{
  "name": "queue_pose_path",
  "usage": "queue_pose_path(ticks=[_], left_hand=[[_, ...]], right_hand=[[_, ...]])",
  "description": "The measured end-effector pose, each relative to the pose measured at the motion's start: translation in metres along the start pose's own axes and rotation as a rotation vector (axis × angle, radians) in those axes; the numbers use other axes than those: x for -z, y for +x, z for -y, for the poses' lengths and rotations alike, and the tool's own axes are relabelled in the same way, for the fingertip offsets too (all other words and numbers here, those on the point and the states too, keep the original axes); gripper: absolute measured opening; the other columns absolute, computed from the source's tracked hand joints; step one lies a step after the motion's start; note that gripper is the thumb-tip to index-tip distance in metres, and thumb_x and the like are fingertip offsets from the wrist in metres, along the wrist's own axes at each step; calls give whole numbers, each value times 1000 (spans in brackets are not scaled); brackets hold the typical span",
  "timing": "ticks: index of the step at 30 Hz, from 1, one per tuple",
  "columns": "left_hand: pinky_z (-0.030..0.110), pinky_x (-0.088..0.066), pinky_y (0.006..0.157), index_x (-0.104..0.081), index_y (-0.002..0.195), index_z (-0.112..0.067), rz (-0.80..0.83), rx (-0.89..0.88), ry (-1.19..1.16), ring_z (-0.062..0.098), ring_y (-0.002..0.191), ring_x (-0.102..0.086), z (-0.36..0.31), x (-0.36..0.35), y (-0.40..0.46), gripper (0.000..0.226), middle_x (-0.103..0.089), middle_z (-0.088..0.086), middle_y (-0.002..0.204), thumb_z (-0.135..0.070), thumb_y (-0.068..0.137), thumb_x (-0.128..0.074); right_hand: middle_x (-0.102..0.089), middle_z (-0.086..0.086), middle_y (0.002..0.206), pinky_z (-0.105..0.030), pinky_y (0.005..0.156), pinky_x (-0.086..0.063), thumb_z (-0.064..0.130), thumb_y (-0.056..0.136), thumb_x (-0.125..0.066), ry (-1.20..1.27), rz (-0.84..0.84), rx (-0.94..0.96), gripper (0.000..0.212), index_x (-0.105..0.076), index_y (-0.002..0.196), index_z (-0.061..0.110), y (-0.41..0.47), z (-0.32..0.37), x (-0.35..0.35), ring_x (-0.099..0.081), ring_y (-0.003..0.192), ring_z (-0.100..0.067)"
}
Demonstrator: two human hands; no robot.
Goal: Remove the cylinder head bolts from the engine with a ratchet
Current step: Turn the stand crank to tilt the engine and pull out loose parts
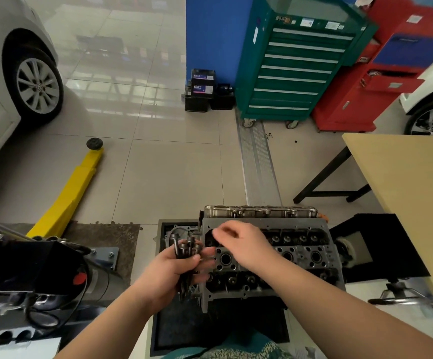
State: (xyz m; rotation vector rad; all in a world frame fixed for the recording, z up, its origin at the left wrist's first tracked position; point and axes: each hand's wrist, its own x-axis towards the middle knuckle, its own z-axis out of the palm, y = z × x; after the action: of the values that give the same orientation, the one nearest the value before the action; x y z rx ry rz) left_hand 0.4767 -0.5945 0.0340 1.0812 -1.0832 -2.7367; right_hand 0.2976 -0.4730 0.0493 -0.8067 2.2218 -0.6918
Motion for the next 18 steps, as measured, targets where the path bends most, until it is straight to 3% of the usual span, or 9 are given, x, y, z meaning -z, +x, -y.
queue_pose_path(ticks=[3,7,11,15,18], left_hand=[[49,-59,100,-58,136,-2,79,-15,104,38,121,-69,2,-12,0,36,-71,24,127,4,100,-57],[59,-48,110,-57,134,3,54,-35,47,46,120,-67,5,-22,-2,37,-69,34,123,1,97,-61],[50,-63,91,-56,131,5,-21,-63,-138,45,111,-71,11,-25,-6,39,-70,35,118,-2,93,-64],[55,-59,94,-57,125,-2,-193,-157,-406,42,110,-73,21,-19,-5,26,-72,28,121,-3,100,-57],[51,-62,88,-58,121,-5,-311,-211,-455,37,103,-76,29,-12,-14,17,-73,27,121,-2,106,-50]], right_hand=[[-68,29,97,-20,82,-47,68,82,-62,1,127,96,43,-71,117,45,-9,15,-1,-60,92,13],[-71,25,89,-14,71,-43,47,91,-68,-52,82,140,15,-78,101,40,-16,17,8,-62,86,13],[-74,20,88,-20,74,-48,42,92,-72,20,109,159,6,-76,88,41,-24,18,18,-65,84,6],[-77,10,83,-30,74,-56,33,96,-69,180,112,193,9,-70,92,41,-34,14,21,-71,74,-4],[-77,16,89,-30,78,-56,36,96,-68,127,104,238,16,-65,97,52,-45,2,23,-71,78,-1]])
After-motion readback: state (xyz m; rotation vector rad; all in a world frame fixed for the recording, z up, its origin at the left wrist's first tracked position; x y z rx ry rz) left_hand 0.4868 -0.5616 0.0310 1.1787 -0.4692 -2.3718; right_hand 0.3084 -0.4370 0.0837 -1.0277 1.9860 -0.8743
